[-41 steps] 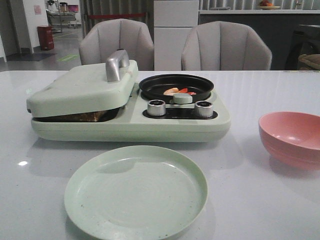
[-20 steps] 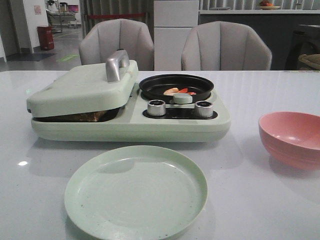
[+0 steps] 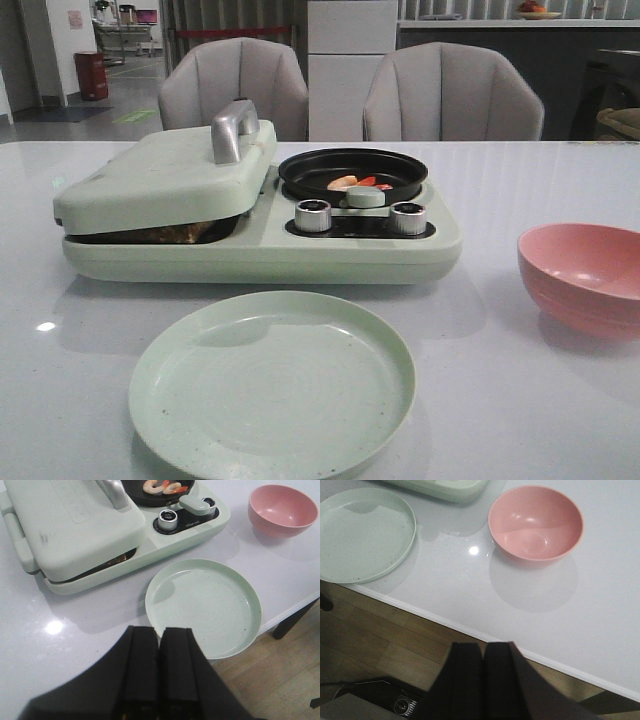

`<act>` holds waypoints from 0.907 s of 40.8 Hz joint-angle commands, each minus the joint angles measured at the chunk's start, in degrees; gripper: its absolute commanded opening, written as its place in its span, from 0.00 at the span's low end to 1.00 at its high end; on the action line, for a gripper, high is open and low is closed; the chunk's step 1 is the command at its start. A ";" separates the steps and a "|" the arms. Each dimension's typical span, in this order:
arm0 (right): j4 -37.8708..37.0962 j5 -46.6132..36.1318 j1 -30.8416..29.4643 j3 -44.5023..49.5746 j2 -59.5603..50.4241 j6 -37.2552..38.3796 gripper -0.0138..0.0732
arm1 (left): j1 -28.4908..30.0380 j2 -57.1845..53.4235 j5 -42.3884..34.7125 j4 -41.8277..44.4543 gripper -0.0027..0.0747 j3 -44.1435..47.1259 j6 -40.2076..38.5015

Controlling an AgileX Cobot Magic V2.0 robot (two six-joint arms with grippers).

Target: Make breakfast with bread and shrimp

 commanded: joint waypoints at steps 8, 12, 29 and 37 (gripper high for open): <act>-0.42 -3.23 -0.04 -1.53 0.47 -0.26 0.20 | 0.44 -0.66 -4.10 3.66 0.17 -1.20 -0.33; -0.42 -3.18 -0.04 -1.53 0.47 -0.26 0.20 | 3.79 -2.90 -5.76 4.31 0.17 0.81 -0.33; -0.42 -3.18 -0.04 -1.53 0.47 -0.26 0.20 | 21.86 -23.87 -26.40 4.94 0.16 25.92 -0.33; -0.42 -3.18 -0.04 -1.53 0.47 -0.26 0.20 | 25.26 -32.45 -36.34 4.37 0.17 36.86 -0.33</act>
